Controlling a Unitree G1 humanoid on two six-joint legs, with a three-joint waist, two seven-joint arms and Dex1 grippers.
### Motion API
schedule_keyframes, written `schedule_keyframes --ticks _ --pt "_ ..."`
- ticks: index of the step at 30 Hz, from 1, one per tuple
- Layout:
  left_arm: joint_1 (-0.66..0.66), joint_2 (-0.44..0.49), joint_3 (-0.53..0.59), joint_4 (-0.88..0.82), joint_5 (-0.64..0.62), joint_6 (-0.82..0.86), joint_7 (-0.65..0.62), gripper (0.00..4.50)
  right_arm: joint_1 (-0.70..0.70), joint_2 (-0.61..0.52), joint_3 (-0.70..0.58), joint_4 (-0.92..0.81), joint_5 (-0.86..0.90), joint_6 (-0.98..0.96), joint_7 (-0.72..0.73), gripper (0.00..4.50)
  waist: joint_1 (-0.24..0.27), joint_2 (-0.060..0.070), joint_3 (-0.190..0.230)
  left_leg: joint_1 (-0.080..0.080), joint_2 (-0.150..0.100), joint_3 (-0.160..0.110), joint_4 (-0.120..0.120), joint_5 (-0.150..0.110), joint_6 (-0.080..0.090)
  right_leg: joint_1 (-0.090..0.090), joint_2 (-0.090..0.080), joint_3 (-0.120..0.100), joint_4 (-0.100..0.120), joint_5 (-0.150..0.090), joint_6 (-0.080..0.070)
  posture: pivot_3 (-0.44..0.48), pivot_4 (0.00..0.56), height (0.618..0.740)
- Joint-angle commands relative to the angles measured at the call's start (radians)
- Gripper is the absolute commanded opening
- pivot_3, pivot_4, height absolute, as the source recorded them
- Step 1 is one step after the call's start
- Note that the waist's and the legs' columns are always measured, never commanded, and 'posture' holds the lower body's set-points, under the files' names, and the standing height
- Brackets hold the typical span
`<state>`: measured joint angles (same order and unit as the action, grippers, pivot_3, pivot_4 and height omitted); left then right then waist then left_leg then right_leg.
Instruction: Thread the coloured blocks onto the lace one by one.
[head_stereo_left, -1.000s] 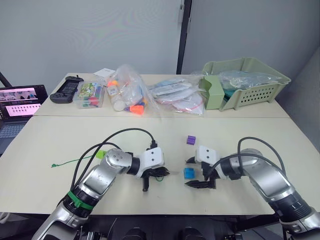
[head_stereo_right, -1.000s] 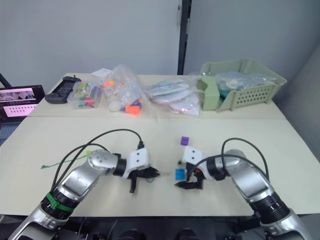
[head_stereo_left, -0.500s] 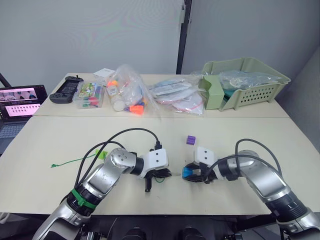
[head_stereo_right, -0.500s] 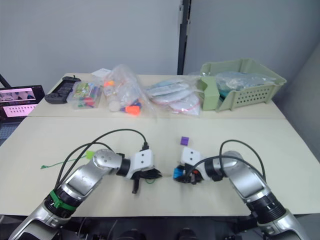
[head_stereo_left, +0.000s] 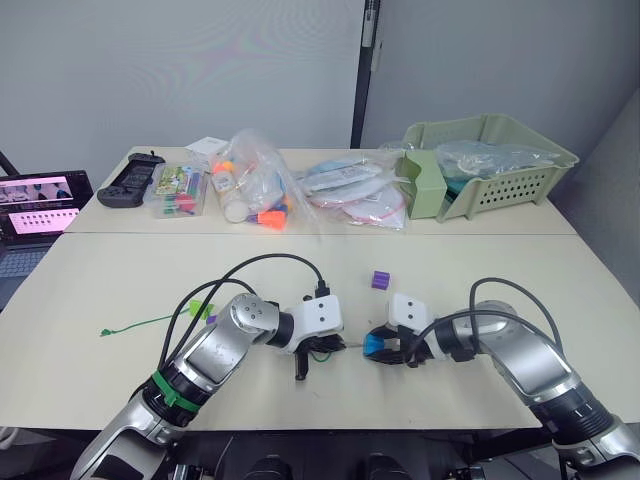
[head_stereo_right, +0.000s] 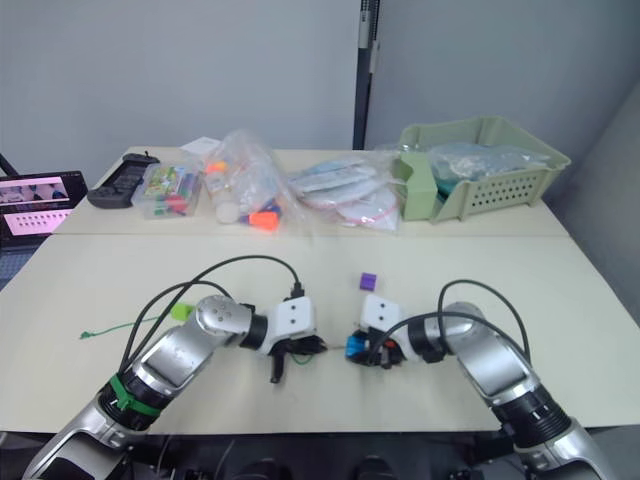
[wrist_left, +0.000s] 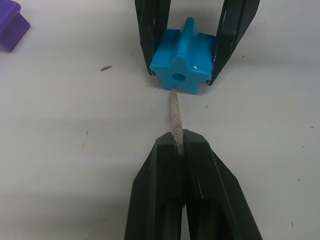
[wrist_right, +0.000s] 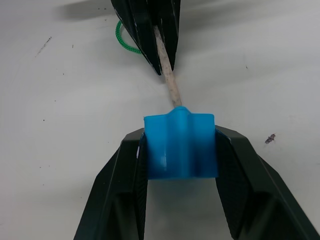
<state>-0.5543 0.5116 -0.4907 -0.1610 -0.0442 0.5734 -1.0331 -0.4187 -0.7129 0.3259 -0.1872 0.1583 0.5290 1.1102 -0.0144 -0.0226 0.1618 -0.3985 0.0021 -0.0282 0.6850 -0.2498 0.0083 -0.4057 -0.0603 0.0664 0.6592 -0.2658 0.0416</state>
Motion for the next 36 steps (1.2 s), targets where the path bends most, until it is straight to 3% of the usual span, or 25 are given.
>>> schedule_keyframes --ticks 1,14,25,36 --pt "-0.029 -0.012 0.001 -0.019 0.002 0.007 0.005 0.0 -0.004 0.003 0.003 -0.041 0.002 -0.004 0.0 1.36 0.0 0.0 0.0 0.0 0.0 0.0 0.0 0.0 0.0 0.0 0.0 0.0 0.0 0.0 0.0 0.0 0.15 0.74" --pt "-0.046 -0.039 0.0 -0.017 -0.005 0.007 -0.005 0.0 0.008 0.0 0.016 -0.064 0.0 0.011 -0.005 1.36 0.0 0.0 0.0 0.0 0.0 0.0 0.0 0.0 0.0 0.0 0.0 0.0 0.0 0.0 0.0 0.0 0.15 0.74" --pt "-0.005 0.039 0.046 -0.016 -0.029 -0.028 -0.045 0.0 0.015 -0.015 0.016 -0.056 -0.011 0.009 0.002 1.36 0.0 0.0 0.0 0.0 0.0 0.0 0.0 0.0 0.0 0.0 0.0 0.0 0.0 0.0 0.0 0.0 0.15 0.74" --pt "-0.009 0.014 0.034 -0.037 -0.041 -0.017 -0.035 0.0 0.001 -0.012 0.021 -0.048 -0.015 0.011 0.006 1.36 0.001 0.0 0.0 0.0 0.0 0.0 0.0 0.0 0.0 0.0 0.0 0.0 0.0 0.0 0.0 0.0 0.15 0.74"
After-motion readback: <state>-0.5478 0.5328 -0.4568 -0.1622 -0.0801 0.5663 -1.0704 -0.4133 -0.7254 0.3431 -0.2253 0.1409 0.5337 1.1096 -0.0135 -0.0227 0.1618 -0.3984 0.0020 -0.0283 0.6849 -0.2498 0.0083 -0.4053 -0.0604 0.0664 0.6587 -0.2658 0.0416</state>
